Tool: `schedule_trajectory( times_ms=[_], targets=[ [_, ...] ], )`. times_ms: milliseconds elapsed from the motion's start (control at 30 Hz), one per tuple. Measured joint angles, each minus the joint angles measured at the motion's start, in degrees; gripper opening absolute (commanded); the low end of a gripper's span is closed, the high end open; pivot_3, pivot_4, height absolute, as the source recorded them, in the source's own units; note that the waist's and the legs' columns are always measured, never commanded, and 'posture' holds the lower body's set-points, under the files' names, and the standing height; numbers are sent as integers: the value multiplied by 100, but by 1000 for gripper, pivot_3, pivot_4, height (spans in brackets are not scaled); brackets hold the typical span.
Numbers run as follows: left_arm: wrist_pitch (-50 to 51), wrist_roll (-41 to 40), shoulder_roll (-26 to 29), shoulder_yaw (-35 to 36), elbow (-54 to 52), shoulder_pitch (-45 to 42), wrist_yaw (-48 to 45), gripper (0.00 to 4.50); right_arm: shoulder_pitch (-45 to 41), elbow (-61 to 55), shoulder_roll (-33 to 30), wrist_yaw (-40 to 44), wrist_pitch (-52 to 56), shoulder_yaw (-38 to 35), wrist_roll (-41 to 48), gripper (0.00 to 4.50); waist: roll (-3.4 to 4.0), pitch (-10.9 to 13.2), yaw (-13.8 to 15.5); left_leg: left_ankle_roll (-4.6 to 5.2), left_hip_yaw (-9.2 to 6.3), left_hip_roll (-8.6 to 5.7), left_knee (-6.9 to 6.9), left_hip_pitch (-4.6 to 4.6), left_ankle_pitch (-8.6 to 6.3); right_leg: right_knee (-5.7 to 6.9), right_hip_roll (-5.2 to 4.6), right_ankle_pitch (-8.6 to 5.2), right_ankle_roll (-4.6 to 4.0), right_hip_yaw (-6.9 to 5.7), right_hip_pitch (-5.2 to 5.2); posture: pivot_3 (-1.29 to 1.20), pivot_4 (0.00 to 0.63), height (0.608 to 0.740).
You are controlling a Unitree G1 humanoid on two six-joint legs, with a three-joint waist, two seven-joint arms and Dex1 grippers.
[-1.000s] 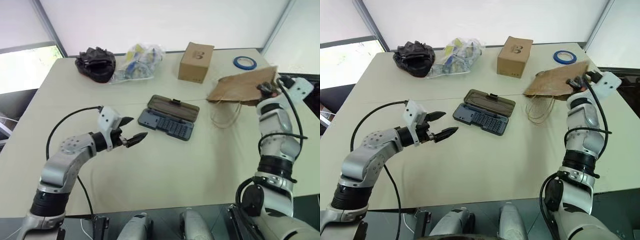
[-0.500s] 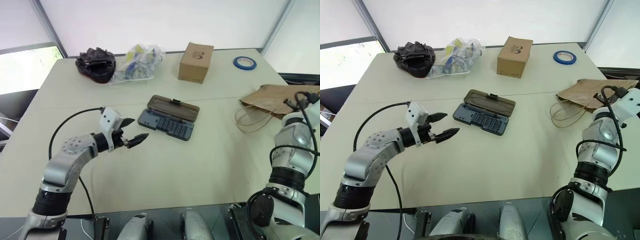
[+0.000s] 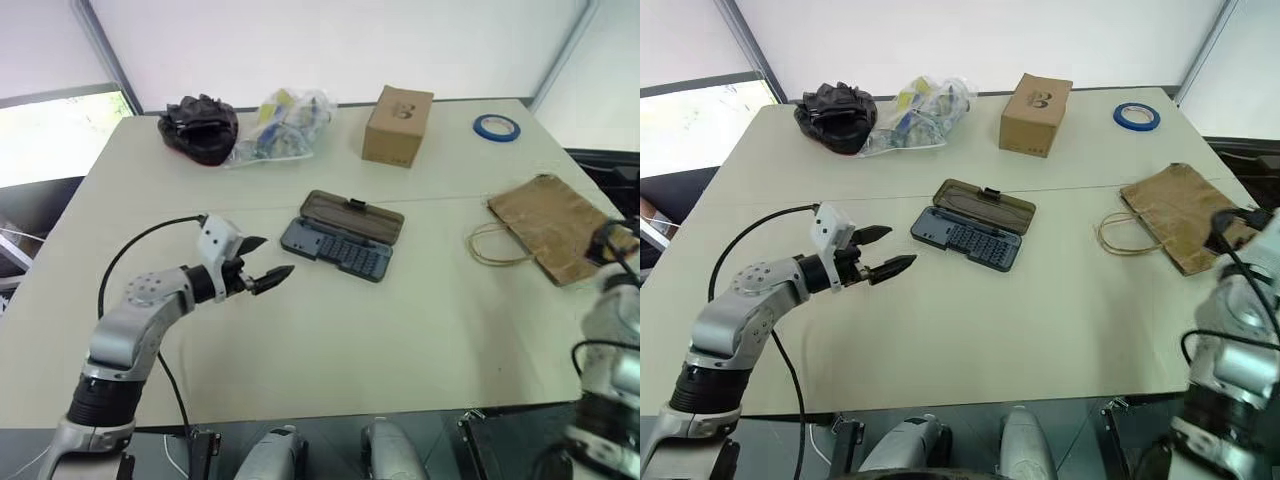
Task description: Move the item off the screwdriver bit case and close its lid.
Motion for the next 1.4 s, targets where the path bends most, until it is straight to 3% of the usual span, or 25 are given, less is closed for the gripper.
schedule_trajectory(
  times_ms=[67,133,233,467,567,733,1067,1200,1367,1400],
  targets=[
    [1,-4,2,5,140,-58,-49,4500,45,-507,-406,221,170,39,-118,4449,2,1,-10,1,32,2,-3,18,0,0,1,0,0,20,3,0,150,740],
    [4,-17,4,14,241,-169,-110,4500,-452,-887,-566,534,472,296,64,4449,-4,4,-44,2,71,28,-9,46,-1,-3,12,0,1,29,20,0,150,740],
    [-21,-46,69,3,266,-352,-334,4500,-1450,-1097,-373,976,1232,997,733,4449,-9,4,-93,1,83,52,-9,48,-1,-5,27,0,0,34,20,0,150,740],
    [-62,8,287,49,404,-360,-460,4500,-2483,-693,-5,1725,2804,2251,1515,4449,-12,7,8,26,79,38,-22,37,-16,-8,15,0,0,32,5,0,150,740],
    [-66,6,372,139,327,-291,-449,4500,-2771,100,-5,2034,3113,2853,1321,4449,-16,7,18,33,85,23,-12,38,-20,-10,-1,0,0,31,8,0,150,740],
    [-192,11,459,278,-94,-73,-340,4500,-2915,1798,126,2672,2608,3796,656,4449,-15,8,16,33,86,22,-13,37,-20,-8,-3,0,0,32,4,0,150,740],
    [-178,7,245,341,-499,334,151,4500,-4181,4534,621,2876,1882,3739,36,4449,-16,9,-26,33,90,24,-13,38,-20,-8,-1,0,0,31,3,0,150,740],
    [-195,15,216,342,-502,372,262,4500,-4550,5258,698,2996,1873,3750,-183,2772,-18,8,-41,33,89,25,-12,39,-20,-8,0,0,0,31,4,0,150,740],
    [-270,35,174,336,-502,370,363,4500,-4785,5622,804,3301,1801,3814,-393,217,-18,7,-125,33,84,25,-16,41,-20,-6,-1,0,0,30,5,0,150,740],
    [-274,42,174,336,-502,369,387,4500,-4830,5654,816,3407,1795,3824,-407,77,-18,6,-127,33,83,25,-17,41,-20,-6,-1,0,0,29,5,0,150,740]
  ],
)
